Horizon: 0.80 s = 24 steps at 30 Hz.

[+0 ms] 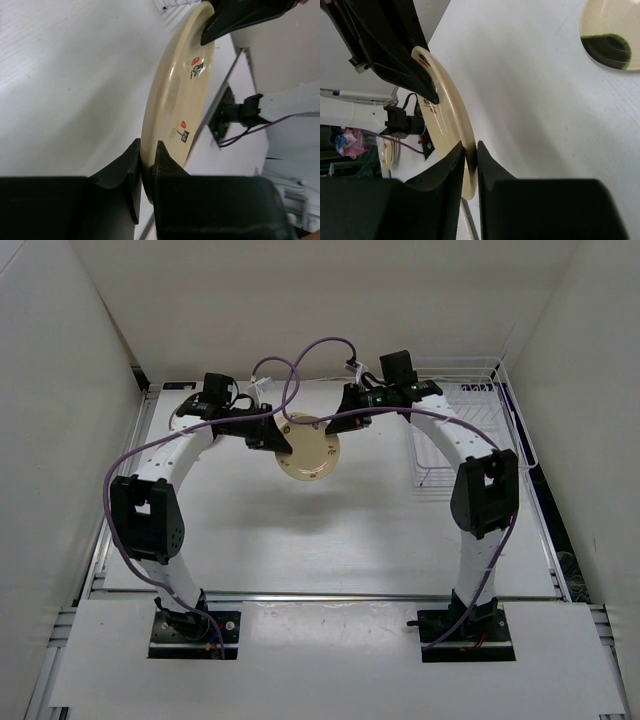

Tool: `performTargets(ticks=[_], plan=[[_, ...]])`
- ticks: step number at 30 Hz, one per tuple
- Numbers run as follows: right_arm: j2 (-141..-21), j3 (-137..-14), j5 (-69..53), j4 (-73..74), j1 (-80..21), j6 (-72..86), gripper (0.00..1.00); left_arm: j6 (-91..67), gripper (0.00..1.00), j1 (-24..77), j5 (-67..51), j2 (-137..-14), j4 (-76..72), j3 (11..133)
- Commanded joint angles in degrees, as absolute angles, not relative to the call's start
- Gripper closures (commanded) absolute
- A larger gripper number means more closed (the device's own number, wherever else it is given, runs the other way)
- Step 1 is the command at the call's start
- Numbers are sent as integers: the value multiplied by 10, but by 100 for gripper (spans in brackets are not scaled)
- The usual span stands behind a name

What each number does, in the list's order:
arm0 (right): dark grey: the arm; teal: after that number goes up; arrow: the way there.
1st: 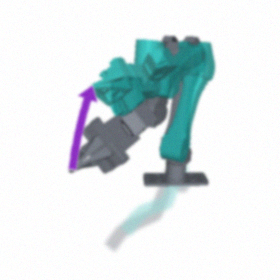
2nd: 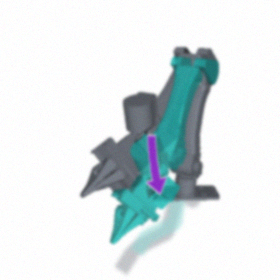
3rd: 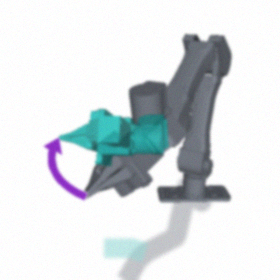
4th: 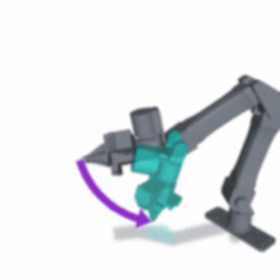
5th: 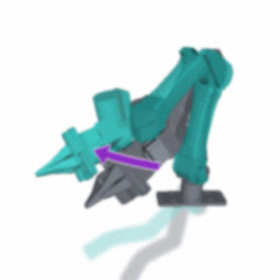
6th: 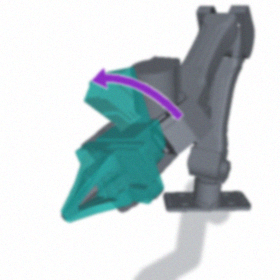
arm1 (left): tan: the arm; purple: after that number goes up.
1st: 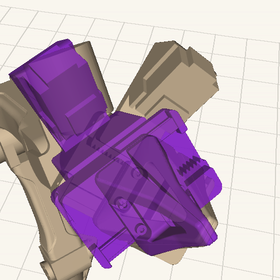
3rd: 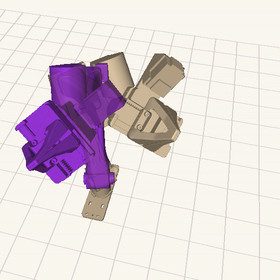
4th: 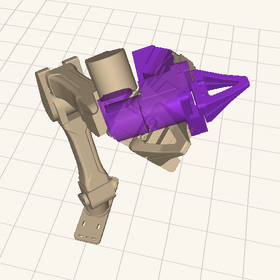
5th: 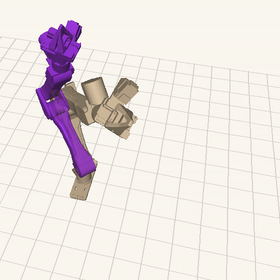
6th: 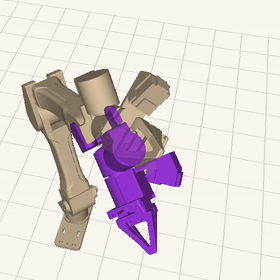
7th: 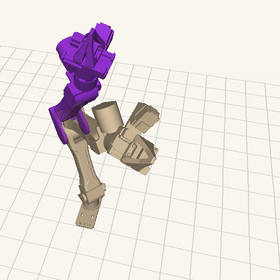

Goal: Unload the plates from the dish rack

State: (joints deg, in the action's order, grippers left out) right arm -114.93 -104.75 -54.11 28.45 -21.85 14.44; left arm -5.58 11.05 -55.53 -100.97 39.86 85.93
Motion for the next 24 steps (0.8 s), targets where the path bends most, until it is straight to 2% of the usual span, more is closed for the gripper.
performTargets(ticks=[1,3,4,5,10,14,17,24], plan=[[-1154,-1076,-545,264,-221,168,78,-31,90,122,-565,-997,394,867],[-1154,-1076,-526,277,-221,158,71,-31,90,122,-550,-997,394,867],[-1154,-1076,-514,284,-221,142,61,-31,90,122,-541,-997,394,867],[-1154,-1084,-498,293,-221,128,59,-37,90,122,-526,-997,387,867],[-1123,-1092,-271,352,-221,46,57,-83,90,122,-321,-1003,358,873],[-1067,-1049,-142,352,-215,26,58,-130,90,122,-230,-1037,346,893],[-1015,-1002,-71,352,-209,11,57,-135,90,122,-245,-1082,346,933],[-856,-869,-46,371,-209,-30,57,-142,90,104,-354,-1207,346,1066]])
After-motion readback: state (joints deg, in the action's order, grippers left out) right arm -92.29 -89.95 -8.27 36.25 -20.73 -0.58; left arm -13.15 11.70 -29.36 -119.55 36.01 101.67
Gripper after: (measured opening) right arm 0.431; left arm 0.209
